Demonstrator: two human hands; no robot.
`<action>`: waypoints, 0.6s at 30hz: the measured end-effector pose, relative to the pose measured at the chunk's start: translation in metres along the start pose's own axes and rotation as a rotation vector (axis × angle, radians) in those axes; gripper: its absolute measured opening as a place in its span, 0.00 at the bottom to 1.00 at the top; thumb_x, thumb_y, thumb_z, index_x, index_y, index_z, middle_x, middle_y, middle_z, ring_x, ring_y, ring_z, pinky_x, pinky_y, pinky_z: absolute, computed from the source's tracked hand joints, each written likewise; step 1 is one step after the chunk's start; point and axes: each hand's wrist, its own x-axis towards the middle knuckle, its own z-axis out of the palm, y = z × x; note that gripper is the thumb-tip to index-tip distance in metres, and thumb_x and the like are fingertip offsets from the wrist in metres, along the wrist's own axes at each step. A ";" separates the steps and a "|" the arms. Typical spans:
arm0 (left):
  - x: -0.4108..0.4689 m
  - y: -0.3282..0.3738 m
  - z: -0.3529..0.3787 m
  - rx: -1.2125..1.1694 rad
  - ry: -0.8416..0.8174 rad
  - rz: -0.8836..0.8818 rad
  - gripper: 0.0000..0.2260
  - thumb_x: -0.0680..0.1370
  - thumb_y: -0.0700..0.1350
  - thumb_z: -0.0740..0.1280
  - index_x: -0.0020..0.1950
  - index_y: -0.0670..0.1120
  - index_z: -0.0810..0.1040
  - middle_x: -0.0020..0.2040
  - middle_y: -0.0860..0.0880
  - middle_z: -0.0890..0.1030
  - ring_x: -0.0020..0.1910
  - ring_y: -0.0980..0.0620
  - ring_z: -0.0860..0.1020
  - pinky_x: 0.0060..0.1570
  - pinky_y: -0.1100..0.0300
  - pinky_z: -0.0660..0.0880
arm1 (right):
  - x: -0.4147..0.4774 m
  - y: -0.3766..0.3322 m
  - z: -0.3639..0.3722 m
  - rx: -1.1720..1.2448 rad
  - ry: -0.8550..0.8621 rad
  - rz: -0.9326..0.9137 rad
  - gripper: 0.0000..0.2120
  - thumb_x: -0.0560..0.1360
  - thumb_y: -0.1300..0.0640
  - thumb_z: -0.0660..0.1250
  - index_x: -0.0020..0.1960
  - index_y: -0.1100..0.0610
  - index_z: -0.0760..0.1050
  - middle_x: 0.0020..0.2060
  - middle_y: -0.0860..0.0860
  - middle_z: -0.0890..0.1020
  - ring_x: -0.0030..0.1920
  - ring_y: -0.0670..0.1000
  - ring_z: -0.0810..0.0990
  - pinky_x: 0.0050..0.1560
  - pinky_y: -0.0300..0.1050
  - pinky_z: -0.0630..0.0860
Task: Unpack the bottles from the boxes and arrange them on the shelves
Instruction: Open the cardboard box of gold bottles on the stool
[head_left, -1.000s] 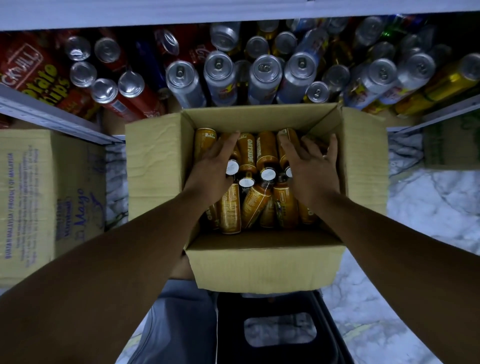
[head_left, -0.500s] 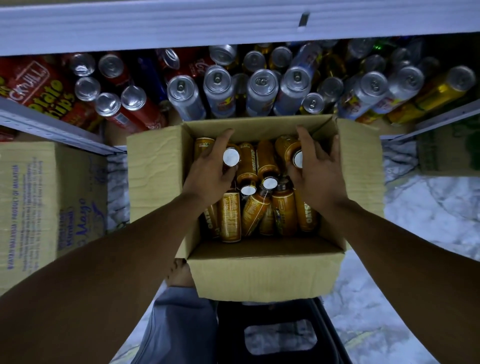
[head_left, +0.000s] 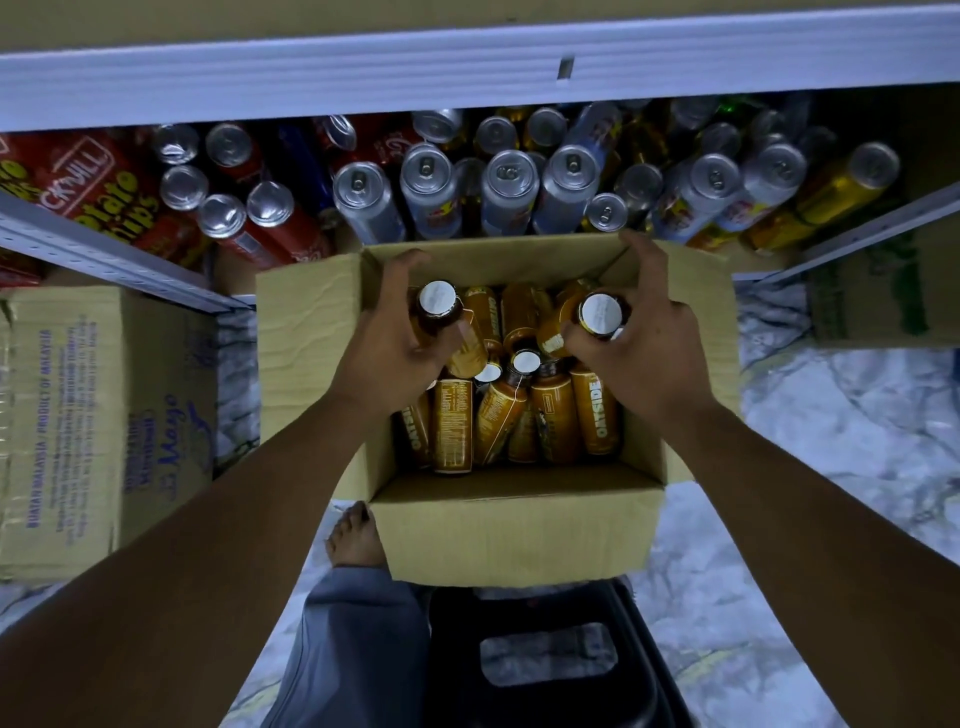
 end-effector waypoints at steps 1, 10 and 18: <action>0.001 0.000 0.000 -0.004 -0.005 -0.012 0.27 0.77 0.53 0.74 0.70 0.57 0.63 0.55 0.54 0.81 0.40 0.56 0.81 0.46 0.53 0.80 | 0.004 0.002 0.000 -0.007 -0.011 0.004 0.41 0.71 0.51 0.75 0.78 0.51 0.58 0.33 0.37 0.76 0.34 0.47 0.77 0.38 0.40 0.69; 0.011 0.005 0.012 0.048 -0.056 0.061 0.20 0.80 0.56 0.69 0.68 0.57 0.65 0.58 0.55 0.81 0.53 0.53 0.82 0.51 0.47 0.81 | 0.012 0.007 0.013 -0.019 -0.083 -0.008 0.27 0.77 0.44 0.71 0.70 0.50 0.66 0.46 0.47 0.82 0.41 0.56 0.82 0.43 0.47 0.76; 0.003 -0.006 0.022 -0.001 -0.041 0.053 0.25 0.79 0.58 0.69 0.73 0.58 0.63 0.64 0.51 0.78 0.61 0.51 0.79 0.58 0.48 0.80 | 0.006 0.013 0.020 0.044 -0.153 -0.019 0.30 0.75 0.43 0.73 0.72 0.47 0.65 0.65 0.49 0.77 0.59 0.45 0.75 0.56 0.41 0.73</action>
